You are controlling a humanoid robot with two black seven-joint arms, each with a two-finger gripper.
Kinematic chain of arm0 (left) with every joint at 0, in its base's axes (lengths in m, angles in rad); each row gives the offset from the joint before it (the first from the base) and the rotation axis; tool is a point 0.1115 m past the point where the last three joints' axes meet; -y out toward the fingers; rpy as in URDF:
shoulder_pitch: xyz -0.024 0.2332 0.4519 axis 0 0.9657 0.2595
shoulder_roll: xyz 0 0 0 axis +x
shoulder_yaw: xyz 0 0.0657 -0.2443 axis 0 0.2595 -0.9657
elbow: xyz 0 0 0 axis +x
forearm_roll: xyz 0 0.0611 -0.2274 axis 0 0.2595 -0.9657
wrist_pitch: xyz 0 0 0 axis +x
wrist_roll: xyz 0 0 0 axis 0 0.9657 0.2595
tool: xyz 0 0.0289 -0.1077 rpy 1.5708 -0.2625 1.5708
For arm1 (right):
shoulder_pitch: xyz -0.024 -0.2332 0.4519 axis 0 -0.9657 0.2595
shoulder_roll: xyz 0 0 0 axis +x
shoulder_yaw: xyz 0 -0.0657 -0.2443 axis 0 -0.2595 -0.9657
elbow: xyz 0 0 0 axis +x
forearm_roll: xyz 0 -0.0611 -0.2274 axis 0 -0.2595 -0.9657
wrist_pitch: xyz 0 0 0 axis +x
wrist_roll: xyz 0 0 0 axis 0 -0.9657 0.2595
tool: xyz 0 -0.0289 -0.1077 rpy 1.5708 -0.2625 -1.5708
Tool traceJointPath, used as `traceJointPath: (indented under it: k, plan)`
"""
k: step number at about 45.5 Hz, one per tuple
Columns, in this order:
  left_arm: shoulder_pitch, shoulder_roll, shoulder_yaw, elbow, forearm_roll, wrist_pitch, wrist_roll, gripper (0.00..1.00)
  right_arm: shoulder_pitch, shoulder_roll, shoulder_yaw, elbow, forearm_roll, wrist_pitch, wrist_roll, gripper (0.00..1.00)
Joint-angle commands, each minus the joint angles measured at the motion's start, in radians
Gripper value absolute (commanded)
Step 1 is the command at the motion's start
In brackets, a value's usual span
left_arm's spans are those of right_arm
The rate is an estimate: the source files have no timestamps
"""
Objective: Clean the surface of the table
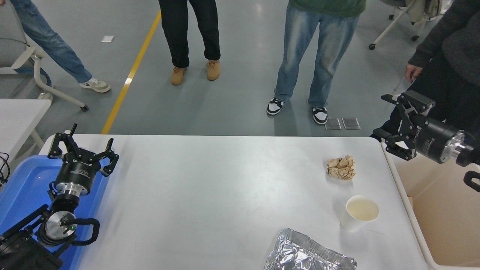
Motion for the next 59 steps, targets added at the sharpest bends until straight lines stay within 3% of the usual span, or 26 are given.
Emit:
traceJointPath:
  k: [1, 10, 23, 29, 36, 46, 59]
  plan:
    - [0.0, 0.0, 0.0, 0.0, 0.0, 0.0, 0.0, 0.99, 0.002, -0.104, -0.004, 0.123, -0.187, 0.06, -0.006, 0.99]
    - [0.0, 0.0, 0.0, 0.0, 0.0, 0.0, 0.0, 0.99, 0.009, -0.145, -0.004, 0.181, -0.483, 0.079, -0.009, 0.99]
    - [0.0, 0.0, 0.0, 0.0, 0.0, 0.0, 0.0, 0.99, 0.047, -0.15, -0.028, 0.212, -0.767, 0.091, -0.002, 0.99]
    - [0.0, 0.0, -0.002, 0.0, 0.0, 0.0, 0.0, 0.99, 0.11, -0.148, -0.08, 0.211, -0.782, 0.161, 0.001, 0.99]
    - [0.0, 0.001, -0.002, 0.0, 0.0, 0.0, 0.0, 0.99, 0.142, -0.14, -0.137, 0.205, -0.838, 0.158, 0.001, 0.99]
    - [0.0, 0.0, -0.002, 0.0, 0.0, 0.0, 0.0, 0.99, 0.134, -0.134, -0.151, 0.205, -1.045, 0.154, 0.001, 0.99]
    - [0.0, 0.0, -0.002, 0.0, 0.0, 0.0, 0.0, 0.99, 0.113, -0.07, -0.186, 0.186, -1.143, 0.151, -0.016, 0.99]
